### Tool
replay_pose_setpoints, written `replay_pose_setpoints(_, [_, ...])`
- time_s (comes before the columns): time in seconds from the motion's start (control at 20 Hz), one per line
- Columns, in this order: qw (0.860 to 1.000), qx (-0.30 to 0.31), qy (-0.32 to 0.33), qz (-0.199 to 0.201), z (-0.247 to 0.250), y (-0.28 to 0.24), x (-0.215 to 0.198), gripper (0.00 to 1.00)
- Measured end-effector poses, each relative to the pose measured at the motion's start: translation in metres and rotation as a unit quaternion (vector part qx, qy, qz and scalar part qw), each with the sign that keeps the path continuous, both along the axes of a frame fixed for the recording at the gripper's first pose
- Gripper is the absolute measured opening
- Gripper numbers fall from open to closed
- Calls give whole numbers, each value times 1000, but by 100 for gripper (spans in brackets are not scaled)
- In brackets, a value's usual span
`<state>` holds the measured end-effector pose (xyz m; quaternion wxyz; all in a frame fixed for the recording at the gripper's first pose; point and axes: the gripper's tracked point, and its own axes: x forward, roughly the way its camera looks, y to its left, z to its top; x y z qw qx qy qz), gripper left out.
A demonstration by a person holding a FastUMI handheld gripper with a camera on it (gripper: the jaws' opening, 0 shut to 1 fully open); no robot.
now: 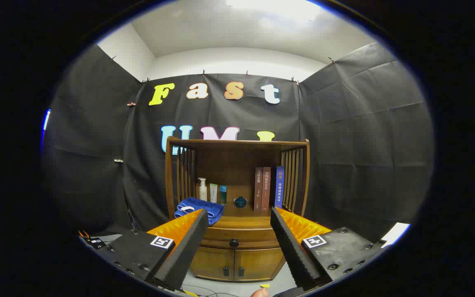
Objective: Pull open the drawer, take out the items inside it, and place them on the countertop above the cabinet.
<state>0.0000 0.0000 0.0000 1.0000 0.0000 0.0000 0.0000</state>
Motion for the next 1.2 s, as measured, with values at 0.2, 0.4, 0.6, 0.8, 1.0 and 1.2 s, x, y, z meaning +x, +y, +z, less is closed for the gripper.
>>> replay_pose_setpoints(0.2, [1000,1,6,6,-4,7,-2,98])
replay_pose_setpoints(0.4, [1000,-1,8,9,-7,10,-2,98])
replay_pose_setpoints(0.6, [1000,8,6,10,-2,10,1,98])
replay_pose_setpoints(0.8, [1000,7,7,10,-6,10,2,98])
replay_pose_setpoints(1.0, [1000,3,5,6,-8,9,3,98])
replay_pose_setpoints(1.2, [1000,6,3,8,-7,11,5,98])
